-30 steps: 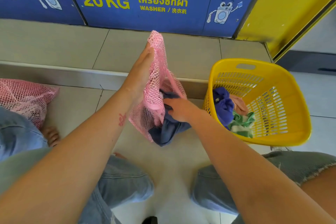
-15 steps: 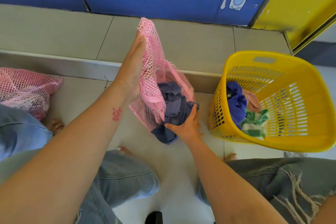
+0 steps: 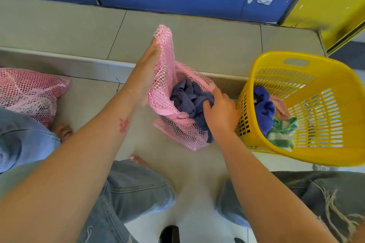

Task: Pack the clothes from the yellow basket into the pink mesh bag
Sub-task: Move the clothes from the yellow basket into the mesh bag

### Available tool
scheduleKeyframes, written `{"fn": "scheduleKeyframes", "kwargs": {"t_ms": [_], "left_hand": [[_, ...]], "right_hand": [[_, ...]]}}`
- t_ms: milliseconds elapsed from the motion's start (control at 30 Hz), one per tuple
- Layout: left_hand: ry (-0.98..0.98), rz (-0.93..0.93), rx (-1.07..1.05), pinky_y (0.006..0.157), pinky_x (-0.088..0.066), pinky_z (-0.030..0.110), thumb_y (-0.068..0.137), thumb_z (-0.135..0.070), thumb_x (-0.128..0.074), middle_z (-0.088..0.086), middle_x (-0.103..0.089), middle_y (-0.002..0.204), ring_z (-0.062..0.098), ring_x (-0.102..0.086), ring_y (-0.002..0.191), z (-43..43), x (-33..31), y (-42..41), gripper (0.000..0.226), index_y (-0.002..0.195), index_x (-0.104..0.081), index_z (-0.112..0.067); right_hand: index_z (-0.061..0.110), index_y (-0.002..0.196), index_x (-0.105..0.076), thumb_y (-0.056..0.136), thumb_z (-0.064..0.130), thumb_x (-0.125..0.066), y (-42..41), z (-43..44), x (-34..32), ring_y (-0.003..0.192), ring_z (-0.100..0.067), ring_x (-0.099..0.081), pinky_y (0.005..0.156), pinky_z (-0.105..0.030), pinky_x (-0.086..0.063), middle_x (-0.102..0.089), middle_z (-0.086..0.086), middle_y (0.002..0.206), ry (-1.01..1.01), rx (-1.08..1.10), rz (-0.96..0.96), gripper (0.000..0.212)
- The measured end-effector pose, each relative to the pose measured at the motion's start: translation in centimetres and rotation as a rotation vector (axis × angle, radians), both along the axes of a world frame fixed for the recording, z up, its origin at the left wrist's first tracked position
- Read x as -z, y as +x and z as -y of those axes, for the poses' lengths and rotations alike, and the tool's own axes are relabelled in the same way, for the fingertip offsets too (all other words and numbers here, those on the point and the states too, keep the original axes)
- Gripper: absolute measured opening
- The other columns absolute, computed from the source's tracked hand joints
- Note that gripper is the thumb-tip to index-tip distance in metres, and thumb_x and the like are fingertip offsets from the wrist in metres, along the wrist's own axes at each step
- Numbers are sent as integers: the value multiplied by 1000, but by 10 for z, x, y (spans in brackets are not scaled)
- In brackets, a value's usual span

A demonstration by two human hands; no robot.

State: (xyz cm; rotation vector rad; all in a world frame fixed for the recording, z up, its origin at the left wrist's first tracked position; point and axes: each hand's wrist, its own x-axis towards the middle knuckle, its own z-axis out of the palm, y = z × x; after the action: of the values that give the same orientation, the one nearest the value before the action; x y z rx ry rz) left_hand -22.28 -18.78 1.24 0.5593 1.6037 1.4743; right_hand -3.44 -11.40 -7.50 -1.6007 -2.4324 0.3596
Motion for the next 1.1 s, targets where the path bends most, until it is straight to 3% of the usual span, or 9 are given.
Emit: {"fn": "scheduleKeyframes", "kwargs": {"t_ms": [200, 400, 467, 567, 667, 733, 800, 900, 1100], "left_hand": [[-46, -66, 75, 125, -21, 46, 104, -49, -38, -14, -27, 164, 11, -28, 150, 4, 1, 9, 55, 156, -23, -39], [-43, -60, 89, 123, -24, 51, 92, -60, -44, -15, -29, 163, 13, -31, 149, 0, -1, 10, 66, 154, -26, -44], [-36, -70, 96, 124, -22, 49, 96, -58, -43, -16, -28, 164, 12, -28, 150, -2, -2, 12, 64, 155, -25, -42], [-19, -49, 122, 125, -22, 45, 103, -50, -40, -13, -27, 164, 11, -29, 150, -5, -5, 18, 57, 156, -24, -38], [0, -26, 138, 125, -23, 43, 105, -43, -41, -11, -30, 163, 10, -31, 149, -8, -6, 22, 55, 156, -26, -33], [-15, -40, 146, 125, -21, 43, 104, -45, -41, -14, -28, 163, 9, -29, 149, -8, -5, 22, 55, 156, -25, -35], [-26, -38, 155, 125, -20, 46, 102, -52, -41, -16, -26, 164, 9, -25, 151, -7, -4, 20, 58, 156, -24, -39], [30, 0, 123, 124, -24, 49, 103, -49, -39, -12, -30, 163, 13, -31, 149, -6, -6, 12, 56, 156, -24, -39], [125, 63, -24, 121, -30, 52, 94, -51, -51, -1, -39, 160, 21, -40, 146, -7, -19, -12, 71, 157, -26, -30]], "right_hand": [[22, 116, -53, 90, 33, -53, -21, -16, -36, 92, -39, -62, 72, -43, -50, -62, -11, 109, 46, -65, 17, 28], [18, 108, -52, 92, 34, -52, -30, -24, -58, 93, -40, -62, 78, -43, -48, -64, -12, 106, -43, -117, 81, 22], [18, 104, -52, 91, 35, -54, -34, -27, -62, 93, -37, -59, 77, -40, -45, -64, -9, 102, -139, -81, -39, 22], [16, 105, -55, 92, 30, -60, -46, -30, -51, 88, -23, -58, 67, -31, -44, -61, 0, 93, -479, 21, -466, 20], [12, 121, -58, 97, 19, -55, -58, -25, -23, 110, -22, -60, 99, -37, -47, -65, -4, 112, -788, -65, -694, 25], [17, 134, -52, 99, 28, -48, -60, -21, 2, 124, -28, -52, 106, -37, -39, -59, -9, 132, -771, -336, -428, 37], [23, 143, -40, 100, 39, -41, -55, -21, 27, 131, -31, -44, 104, -42, -36, -50, -9, 142, -548, -627, 23, 46], [37, 151, -20, 99, 49, -33, -41, -27, 53, 145, -29, -23, 114, -54, -25, -27, 2, 159, -327, -749, 459, 55], [34, 154, -10, 102, 30, -36, -17, -15, 64, 147, -33, -12, 113, -61, -21, -14, -2, 162, -406, -554, 573, 58]]}}
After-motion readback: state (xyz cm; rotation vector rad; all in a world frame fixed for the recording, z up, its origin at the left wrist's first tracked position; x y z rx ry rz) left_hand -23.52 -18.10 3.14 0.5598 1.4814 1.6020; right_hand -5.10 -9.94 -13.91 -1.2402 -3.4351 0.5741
